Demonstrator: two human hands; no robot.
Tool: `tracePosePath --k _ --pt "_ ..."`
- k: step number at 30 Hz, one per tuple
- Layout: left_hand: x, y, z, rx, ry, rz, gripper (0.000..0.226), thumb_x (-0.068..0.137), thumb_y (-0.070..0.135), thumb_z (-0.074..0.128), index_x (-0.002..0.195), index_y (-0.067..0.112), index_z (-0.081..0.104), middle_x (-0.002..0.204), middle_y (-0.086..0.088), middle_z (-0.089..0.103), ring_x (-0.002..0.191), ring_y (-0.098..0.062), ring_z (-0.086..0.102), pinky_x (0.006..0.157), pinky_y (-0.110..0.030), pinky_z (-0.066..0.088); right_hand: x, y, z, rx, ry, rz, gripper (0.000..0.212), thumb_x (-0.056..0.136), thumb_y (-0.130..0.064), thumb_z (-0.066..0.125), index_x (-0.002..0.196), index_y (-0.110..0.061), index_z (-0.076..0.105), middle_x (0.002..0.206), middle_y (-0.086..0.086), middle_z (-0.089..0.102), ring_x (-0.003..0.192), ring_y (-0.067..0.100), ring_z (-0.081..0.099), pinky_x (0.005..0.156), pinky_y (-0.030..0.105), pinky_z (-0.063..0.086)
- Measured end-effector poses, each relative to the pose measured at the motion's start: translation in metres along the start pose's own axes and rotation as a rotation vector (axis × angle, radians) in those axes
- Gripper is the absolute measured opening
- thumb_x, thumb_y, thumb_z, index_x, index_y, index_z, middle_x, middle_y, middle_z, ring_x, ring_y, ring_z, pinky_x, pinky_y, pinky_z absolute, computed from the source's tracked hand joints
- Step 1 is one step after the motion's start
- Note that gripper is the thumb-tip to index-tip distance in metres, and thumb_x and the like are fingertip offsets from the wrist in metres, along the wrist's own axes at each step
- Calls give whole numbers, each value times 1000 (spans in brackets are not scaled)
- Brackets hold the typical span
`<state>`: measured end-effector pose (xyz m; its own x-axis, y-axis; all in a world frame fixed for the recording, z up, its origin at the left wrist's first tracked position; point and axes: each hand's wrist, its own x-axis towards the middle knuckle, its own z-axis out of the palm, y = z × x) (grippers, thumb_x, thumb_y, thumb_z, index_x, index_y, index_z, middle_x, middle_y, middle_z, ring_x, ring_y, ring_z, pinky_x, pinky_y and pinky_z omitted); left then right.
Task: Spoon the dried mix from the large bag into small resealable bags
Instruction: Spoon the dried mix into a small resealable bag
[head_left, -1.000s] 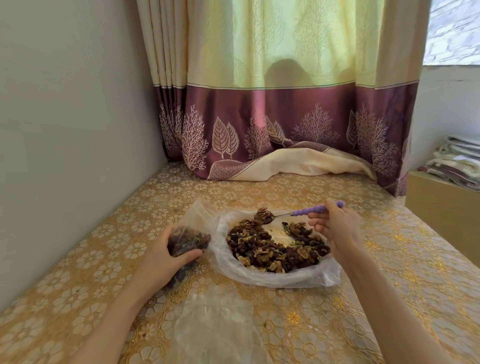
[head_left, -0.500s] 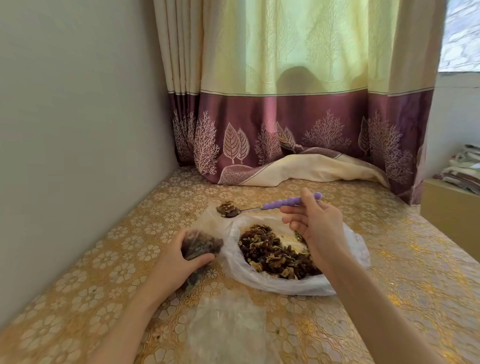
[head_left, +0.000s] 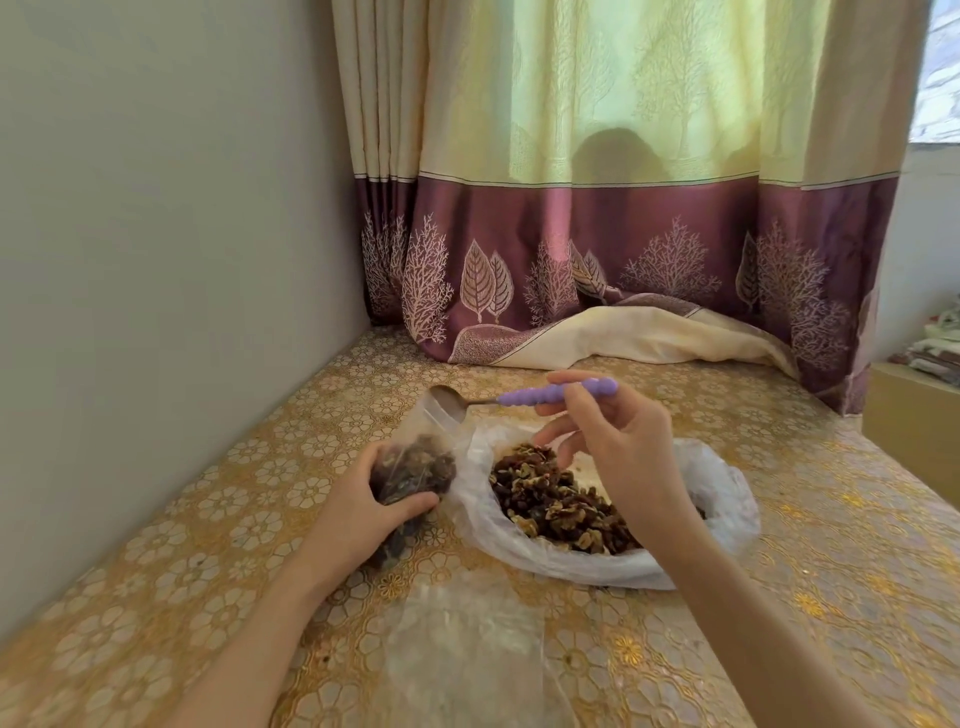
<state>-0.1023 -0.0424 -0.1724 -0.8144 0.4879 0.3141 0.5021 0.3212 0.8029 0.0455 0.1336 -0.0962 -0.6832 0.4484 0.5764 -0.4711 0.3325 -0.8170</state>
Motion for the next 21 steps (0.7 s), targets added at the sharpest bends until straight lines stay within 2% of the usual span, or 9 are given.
tracePosePath --k 3,7,12,15,17,19,21 --pt "-1 1 0 22 -3 16 53 64 44 78 104 42 43 97 24 56 83 22 51 62 -4 40 5 -1 -13 41 87 -1 34 99 -9 45 81 -21 71 78 -4 75 58 14 65 46 19 49" --pt "-2 5 0 34 -5 5 54 58 53 73 102 43 43 95 25 55 80 18 51 61 -6 39 13 9 -40 -26 268 26 32 99 -19 47 75 -13 67 71 2 74 52 12 61 44 20 48" --pt "-2 5 0 48 -7 3 64 55 57 70 110 37 45 96 26 54 84 14 49 63 -7 36 16 36 -72 -142 475 202 37 99 -23 47 67 -10 61 51 -2 66 45 9 57 42 17 45" --pt "-2 5 0 50 -8 6 65 53 58 69 110 36 47 96 21 57 85 10 52 64 -9 36 17 44 -81 -186 502 242 38 99 -24 46 67 -9 60 51 -1 65 42 4 55 39 14 42" --pt "-2 5 0 46 -9 5 67 51 60 68 110 36 47 95 21 58 86 10 53 64 -9 36 15 46 -82 -282 491 237 37 99 -25 45 68 -11 61 50 -8 65 40 1 54 41 13 42" --pt "-2 5 0 44 -15 3 67 50 61 68 110 37 47 96 21 58 86 9 53 65 -9 36 13 47 -82 -413 483 207 37 99 -28 44 69 -14 61 50 -18 63 40 -1 55 48 16 43" --pt "-2 5 -1 45 -19 4 65 50 62 67 107 40 46 96 21 58 86 8 53 65 -10 36 12 48 -81 -458 481 198 38 100 -29 43 68 -16 60 49 -19 63 40 -3 54 53 21 41"
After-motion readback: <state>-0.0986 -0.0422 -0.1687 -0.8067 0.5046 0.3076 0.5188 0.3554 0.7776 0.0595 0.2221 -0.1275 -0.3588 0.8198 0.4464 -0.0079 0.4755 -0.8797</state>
